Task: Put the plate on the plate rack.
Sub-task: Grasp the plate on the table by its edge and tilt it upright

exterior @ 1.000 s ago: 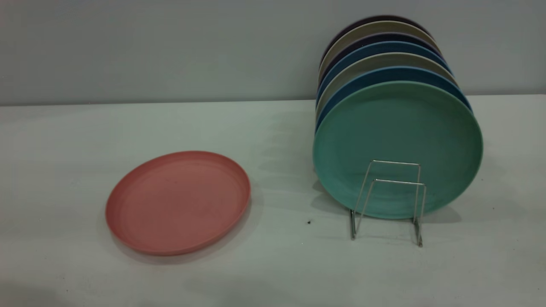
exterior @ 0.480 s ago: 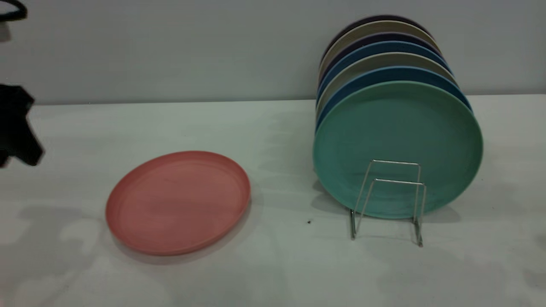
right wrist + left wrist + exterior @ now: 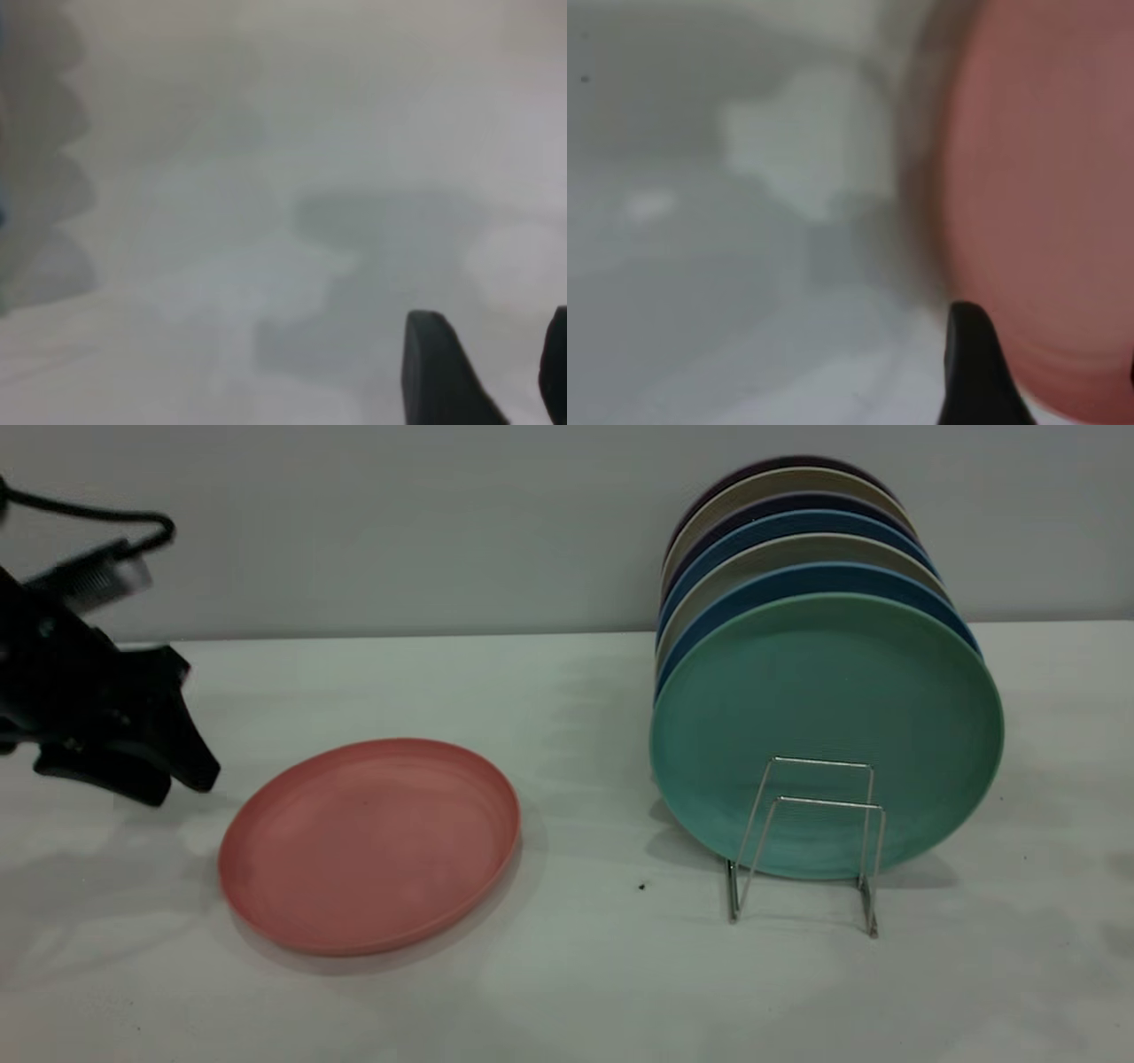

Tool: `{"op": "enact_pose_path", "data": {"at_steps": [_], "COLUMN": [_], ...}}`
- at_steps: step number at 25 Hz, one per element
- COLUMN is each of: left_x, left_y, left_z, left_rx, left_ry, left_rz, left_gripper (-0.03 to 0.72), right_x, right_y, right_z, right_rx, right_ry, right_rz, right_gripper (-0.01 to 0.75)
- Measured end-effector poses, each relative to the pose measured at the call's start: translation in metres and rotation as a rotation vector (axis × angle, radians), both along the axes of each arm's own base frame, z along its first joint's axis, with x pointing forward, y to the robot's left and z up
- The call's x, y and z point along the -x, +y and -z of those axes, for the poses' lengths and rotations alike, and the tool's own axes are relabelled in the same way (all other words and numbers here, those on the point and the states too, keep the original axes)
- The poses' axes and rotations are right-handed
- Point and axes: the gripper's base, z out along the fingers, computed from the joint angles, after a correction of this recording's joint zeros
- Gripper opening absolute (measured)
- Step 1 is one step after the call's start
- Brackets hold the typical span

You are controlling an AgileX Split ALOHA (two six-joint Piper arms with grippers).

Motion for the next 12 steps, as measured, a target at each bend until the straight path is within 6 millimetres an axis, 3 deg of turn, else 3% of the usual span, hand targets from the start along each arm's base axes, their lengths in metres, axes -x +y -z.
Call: {"op": "enact_pose_path", "data": {"at_steps": [4,12], "left_x": [-0.008,-0.015], "left_y": [0.008,0.011], "left_z": [0.015,0.013], "left_rx": [-0.078,-0.100], "left_ry": [0.057,0.037], "left_rz": [-0.003,-0.004], "left_gripper": [0.446,0.446], "right_x": [-0.005,-0.021], "right_y": [-0.015,-0.021], "right_z": [0.006,0.013], "right_rx": [-0.042,-0.252], "right_ry": [0.021,-0.017], "right_rz": [0.017,-0.070], "right_gripper": [0.283,0.249]}}
